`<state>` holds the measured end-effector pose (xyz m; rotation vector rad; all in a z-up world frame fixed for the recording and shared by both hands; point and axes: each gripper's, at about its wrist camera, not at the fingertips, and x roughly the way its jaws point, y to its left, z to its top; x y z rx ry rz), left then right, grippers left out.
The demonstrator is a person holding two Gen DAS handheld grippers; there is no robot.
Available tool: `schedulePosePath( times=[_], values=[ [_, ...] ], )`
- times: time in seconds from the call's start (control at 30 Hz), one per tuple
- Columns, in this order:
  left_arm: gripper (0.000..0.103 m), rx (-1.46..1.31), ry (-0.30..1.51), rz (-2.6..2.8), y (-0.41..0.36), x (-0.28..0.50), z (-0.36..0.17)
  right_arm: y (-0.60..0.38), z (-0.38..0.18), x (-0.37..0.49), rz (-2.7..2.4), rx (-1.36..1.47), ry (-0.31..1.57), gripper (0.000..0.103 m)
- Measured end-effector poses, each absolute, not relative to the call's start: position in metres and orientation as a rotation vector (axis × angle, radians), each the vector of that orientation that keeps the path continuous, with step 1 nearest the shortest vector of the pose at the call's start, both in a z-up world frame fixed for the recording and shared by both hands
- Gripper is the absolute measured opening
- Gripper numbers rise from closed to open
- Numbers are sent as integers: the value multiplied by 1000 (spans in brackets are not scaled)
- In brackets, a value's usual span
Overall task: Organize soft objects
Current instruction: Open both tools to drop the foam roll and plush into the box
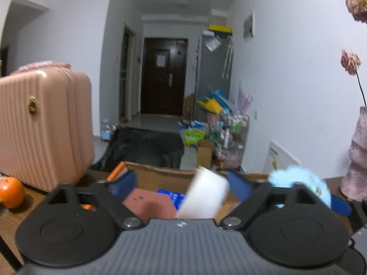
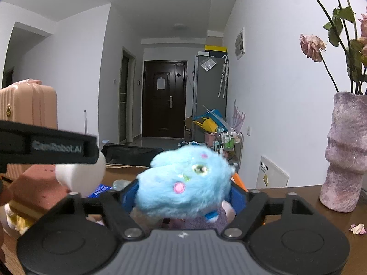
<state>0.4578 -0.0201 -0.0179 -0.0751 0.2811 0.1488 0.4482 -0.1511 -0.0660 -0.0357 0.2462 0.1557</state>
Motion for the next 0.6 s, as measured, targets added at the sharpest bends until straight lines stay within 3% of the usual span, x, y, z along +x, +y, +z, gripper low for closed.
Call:
schedulePosePath(
  times=[0.07, 0.1, 0.6],
  values=[
    [103, -70, 256, 168, -21, 453, -17, -153, -66, 447, 153, -20, 246, 102],
    [103, -67, 251, 168, -22, 451, -16, -154, -66, 446, 149, -13, 246, 103],
    [103, -113, 242, 187, -8, 430, -10, -162, -62, 428, 115, -10, 181, 103]
  ],
)
